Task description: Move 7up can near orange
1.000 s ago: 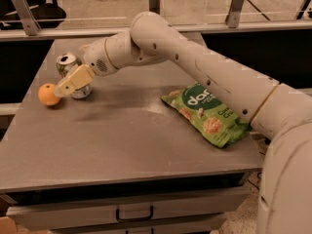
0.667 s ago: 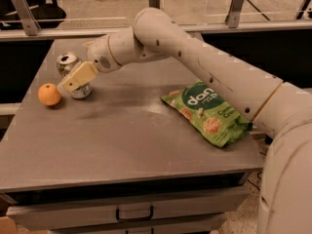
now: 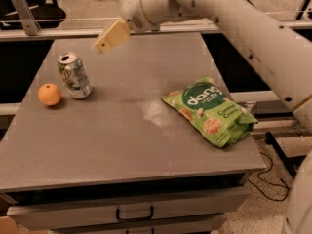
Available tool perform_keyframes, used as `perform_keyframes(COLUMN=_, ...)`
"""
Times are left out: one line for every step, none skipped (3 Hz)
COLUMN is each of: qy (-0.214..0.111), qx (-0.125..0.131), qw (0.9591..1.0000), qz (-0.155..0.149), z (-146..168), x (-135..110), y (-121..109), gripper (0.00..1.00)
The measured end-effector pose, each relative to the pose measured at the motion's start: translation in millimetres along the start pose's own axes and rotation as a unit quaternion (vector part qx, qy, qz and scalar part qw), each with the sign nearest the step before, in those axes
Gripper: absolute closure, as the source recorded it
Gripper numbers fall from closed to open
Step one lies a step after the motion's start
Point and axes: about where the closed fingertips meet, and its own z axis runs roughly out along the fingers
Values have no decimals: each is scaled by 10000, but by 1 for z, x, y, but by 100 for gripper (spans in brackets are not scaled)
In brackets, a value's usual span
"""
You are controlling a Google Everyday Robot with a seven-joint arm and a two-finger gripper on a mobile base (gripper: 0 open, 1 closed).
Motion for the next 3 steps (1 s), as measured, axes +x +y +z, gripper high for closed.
perform_keyframes(qy=282, qx=1211, qw=9912, qz=-445, z=-73, x=-21, y=-55, gripper=0)
perform_keyframes(qy=462, qx=2538, qw=9628, qz=-807, z=-145, x=-38, y=-97, gripper=0)
perform_keyframes(qy=340, qx=3028, qw=9473, qz=-989, z=-163, x=-51, y=-116, gripper=0)
